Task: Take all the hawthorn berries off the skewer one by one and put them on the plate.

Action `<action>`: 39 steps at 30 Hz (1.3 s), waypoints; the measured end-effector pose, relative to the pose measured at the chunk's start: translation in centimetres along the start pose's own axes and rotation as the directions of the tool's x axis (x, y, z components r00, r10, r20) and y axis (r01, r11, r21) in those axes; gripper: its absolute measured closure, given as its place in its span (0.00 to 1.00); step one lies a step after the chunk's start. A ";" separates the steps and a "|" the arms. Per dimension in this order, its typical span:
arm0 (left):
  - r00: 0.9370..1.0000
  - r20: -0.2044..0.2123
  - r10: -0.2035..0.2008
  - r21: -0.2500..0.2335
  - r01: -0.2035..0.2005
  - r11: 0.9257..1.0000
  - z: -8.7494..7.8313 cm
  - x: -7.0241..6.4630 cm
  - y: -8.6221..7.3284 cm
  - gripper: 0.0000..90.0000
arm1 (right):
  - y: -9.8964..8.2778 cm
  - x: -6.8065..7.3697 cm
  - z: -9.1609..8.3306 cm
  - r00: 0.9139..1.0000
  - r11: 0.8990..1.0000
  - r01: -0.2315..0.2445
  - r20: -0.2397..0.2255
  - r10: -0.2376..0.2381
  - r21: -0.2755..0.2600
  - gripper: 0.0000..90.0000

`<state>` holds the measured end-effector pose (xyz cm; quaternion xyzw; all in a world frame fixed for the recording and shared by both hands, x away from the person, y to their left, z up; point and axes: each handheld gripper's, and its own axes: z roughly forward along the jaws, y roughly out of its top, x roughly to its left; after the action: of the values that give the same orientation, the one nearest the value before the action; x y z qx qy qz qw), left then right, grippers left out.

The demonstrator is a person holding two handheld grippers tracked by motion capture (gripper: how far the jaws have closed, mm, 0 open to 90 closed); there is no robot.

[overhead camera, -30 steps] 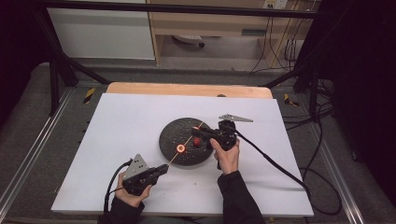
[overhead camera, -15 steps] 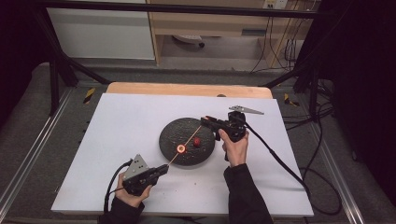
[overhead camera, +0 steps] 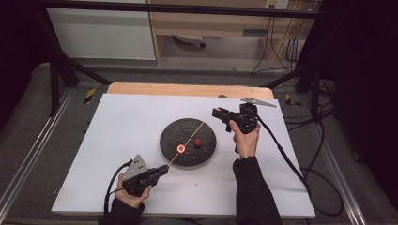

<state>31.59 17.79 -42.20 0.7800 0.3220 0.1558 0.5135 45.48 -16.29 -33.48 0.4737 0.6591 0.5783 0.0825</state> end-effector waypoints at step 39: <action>1.000 -0.005 -0.011 0.000 0.011 1.000 -0.1 0.3 0.0 0.98 | -7.9 -2.3 9.3 0.992 0.962 0.044 0.102 -0.074 0.268 0.73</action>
<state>31.80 18.02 -42.16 0.7779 0.3275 0.1552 0.5133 48.60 -10.65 -44.07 0.4920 0.7388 0.4549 0.0718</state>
